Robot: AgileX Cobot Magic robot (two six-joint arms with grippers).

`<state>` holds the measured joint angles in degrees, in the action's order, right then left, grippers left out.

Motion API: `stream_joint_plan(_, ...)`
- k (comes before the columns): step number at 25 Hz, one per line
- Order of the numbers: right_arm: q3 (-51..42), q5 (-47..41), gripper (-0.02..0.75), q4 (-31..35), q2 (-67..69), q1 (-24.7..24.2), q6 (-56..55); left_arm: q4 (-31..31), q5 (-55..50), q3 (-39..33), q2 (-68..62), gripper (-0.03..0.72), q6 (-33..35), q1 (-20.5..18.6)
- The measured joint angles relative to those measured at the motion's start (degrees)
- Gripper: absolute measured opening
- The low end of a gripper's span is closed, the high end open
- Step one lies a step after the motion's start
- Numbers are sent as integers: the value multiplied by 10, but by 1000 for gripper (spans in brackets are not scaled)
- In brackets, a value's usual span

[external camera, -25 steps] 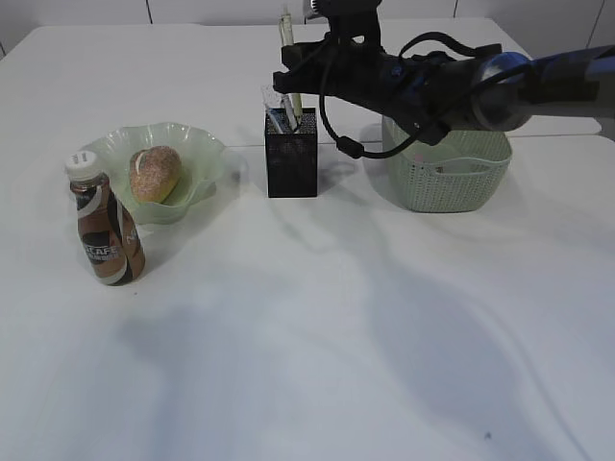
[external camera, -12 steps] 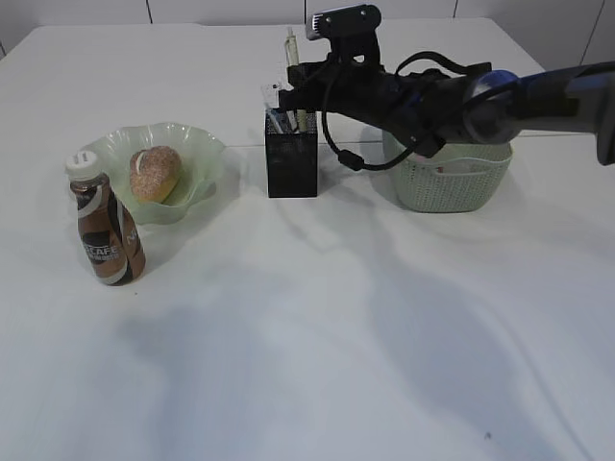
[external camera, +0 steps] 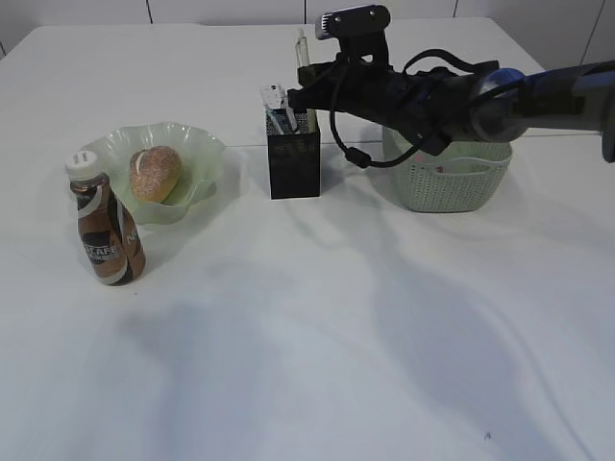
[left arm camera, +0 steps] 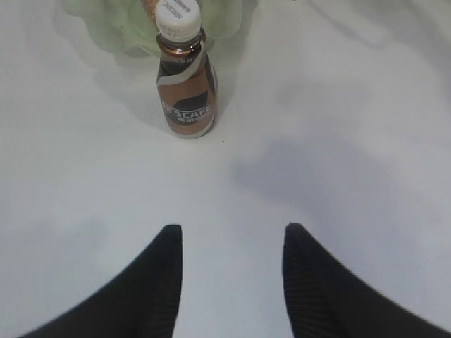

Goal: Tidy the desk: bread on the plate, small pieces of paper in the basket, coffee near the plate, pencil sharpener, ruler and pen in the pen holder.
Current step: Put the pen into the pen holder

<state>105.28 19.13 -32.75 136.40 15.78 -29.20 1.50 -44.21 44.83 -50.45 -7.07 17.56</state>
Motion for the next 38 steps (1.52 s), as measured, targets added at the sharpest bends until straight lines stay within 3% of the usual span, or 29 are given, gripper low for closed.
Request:
stream_joint_plan(28, 0, 5, 134, -58, 11, 2, -70, 0, 0, 0, 0, 328, 0, 0)
stream_joint_plan(33, 0, 6, 221, -66, 11, 2, -72, 1, 2, 0, 0, 328, 0, 0)
stream_joint_plan(34, 2, 5, 274, -66, 11, 2, -72, 1, 3, 0, 0, 328, 0, 0)
stream_joint_plan(38, 6, -10, 321, -68, 11, 2, -77, 3, 15, 0, 0, 328, 0, 0)
